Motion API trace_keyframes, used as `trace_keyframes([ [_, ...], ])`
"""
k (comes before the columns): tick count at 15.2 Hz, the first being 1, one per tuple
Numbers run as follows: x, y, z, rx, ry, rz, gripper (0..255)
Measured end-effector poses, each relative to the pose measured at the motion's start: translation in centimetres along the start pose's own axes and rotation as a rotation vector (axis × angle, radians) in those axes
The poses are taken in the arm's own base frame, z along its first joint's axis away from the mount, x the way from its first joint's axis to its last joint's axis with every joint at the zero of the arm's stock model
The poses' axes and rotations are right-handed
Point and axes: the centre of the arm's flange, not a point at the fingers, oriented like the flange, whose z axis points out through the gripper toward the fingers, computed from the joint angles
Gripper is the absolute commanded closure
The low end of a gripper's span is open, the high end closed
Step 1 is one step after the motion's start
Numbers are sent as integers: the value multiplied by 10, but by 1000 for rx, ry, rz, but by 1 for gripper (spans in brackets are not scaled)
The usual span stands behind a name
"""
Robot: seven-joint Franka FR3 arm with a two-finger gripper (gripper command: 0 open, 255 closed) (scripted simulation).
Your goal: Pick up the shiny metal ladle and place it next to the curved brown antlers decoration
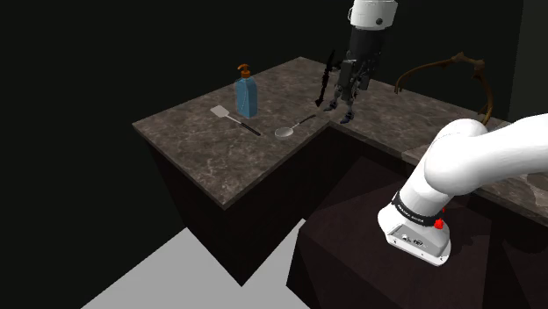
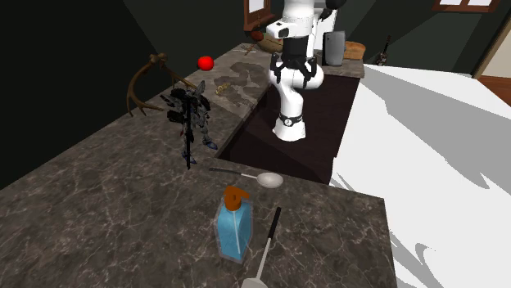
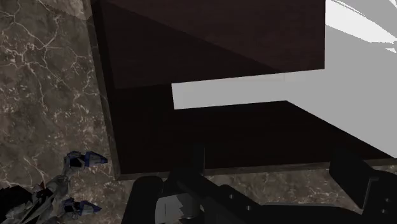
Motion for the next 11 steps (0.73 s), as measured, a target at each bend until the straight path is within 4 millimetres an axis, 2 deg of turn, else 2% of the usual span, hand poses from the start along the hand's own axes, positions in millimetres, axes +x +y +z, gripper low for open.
trace_keyframes([
  [3,11,-3,11,8,3,66,0],
  [8,52,-11,49,38,23,333,0],
  [11,82,-8,74,58,36,504,0],
])
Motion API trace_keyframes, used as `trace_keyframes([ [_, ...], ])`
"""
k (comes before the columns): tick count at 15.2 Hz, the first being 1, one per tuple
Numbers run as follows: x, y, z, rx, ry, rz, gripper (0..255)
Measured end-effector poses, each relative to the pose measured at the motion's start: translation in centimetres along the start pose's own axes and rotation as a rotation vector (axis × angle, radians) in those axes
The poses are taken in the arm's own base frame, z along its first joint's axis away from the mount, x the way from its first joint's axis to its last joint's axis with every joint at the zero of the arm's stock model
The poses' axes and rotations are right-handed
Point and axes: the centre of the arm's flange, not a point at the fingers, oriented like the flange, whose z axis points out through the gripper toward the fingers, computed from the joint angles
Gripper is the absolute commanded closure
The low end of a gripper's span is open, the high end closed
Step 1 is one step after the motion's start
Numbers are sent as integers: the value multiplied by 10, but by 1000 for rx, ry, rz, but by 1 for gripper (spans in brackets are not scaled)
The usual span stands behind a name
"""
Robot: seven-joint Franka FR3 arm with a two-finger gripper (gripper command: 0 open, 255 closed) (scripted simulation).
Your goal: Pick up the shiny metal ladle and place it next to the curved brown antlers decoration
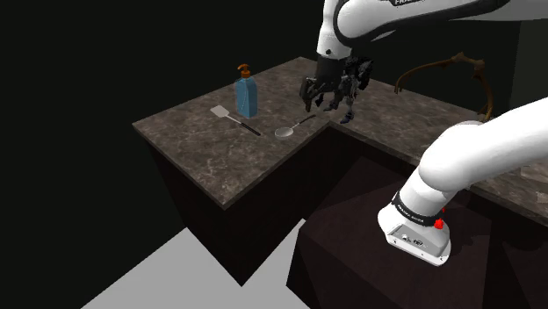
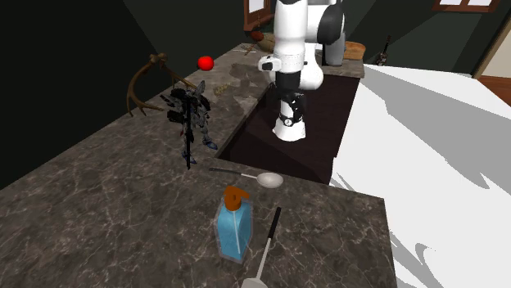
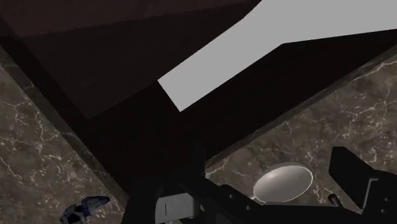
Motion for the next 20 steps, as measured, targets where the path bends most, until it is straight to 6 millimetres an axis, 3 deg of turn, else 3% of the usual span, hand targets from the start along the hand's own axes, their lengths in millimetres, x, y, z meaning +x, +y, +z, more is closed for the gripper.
trace_keyframes([
  [6,56,-12,45,40,26,339,0],
  [14,135,6,111,93,60,794,0],
  [17,153,16,130,111,71,939,0],
  [20,159,17,144,114,72,967,0],
])
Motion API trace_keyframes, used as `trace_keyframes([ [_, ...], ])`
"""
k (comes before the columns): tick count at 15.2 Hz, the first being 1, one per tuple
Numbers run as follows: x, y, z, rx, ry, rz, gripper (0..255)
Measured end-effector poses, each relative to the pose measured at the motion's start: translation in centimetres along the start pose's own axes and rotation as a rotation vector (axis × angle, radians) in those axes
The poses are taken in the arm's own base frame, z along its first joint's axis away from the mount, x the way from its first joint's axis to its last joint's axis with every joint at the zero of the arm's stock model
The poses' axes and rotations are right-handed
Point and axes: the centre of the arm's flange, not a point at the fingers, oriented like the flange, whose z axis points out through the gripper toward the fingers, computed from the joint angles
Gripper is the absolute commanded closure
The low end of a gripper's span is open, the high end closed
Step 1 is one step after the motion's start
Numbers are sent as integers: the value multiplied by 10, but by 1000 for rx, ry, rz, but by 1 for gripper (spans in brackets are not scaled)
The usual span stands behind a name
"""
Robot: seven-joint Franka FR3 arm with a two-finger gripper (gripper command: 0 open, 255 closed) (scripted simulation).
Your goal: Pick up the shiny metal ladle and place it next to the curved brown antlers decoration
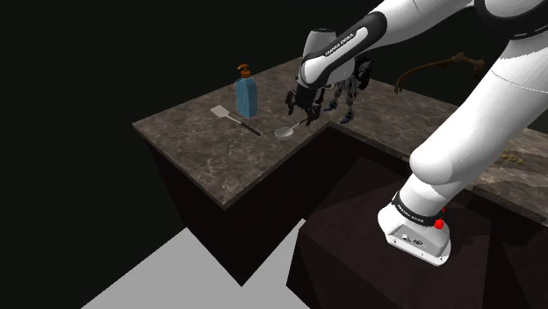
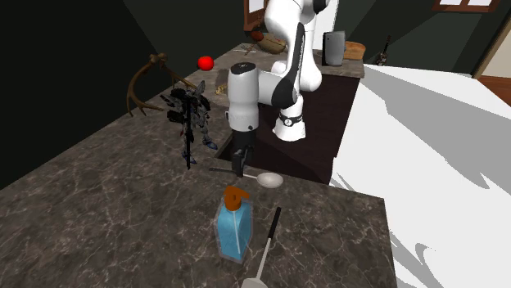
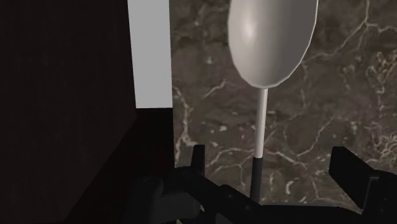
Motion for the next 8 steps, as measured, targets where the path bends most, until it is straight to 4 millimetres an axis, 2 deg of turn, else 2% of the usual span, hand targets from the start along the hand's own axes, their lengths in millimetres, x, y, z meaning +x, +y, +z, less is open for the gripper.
trace_keyframes([
  [5,1,0,27,0,0,4,0],
  [8,1,0,31,1,0,4,0],
])
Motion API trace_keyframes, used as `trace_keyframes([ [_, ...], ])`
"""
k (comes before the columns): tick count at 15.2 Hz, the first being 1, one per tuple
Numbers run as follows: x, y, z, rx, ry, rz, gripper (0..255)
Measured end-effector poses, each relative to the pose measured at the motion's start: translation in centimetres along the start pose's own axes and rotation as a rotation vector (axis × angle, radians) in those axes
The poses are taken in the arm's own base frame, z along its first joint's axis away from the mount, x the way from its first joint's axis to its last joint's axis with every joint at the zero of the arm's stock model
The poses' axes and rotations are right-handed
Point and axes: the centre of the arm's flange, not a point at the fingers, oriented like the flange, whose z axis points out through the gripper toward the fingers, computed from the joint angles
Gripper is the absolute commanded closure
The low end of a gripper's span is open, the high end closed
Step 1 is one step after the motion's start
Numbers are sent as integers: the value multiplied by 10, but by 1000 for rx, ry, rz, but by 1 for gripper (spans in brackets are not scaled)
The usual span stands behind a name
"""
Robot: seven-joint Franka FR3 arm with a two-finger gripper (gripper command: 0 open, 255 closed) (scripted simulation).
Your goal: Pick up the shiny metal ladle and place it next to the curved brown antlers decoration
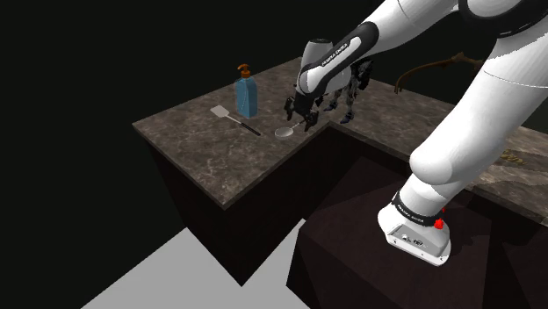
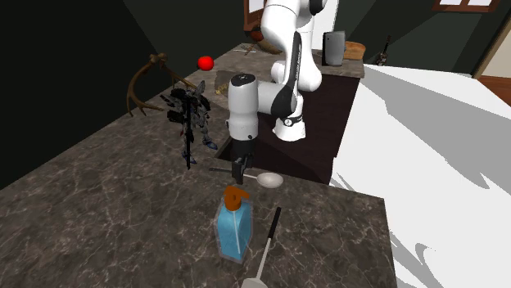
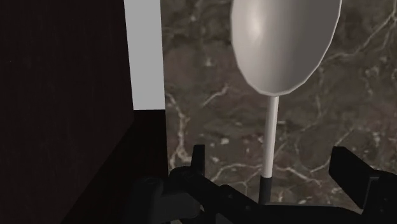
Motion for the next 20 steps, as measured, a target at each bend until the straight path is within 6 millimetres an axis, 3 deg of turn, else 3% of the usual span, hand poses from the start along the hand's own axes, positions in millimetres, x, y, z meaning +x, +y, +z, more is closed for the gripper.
trace_keyframes([
  [3,0,0,0,0,0,0,0],
  [4,0,0,0,0,0,0,255],
  [14,0,0,0,0,0,0,255],
  [20,-1,-4,-25,1,0,0,255],
])
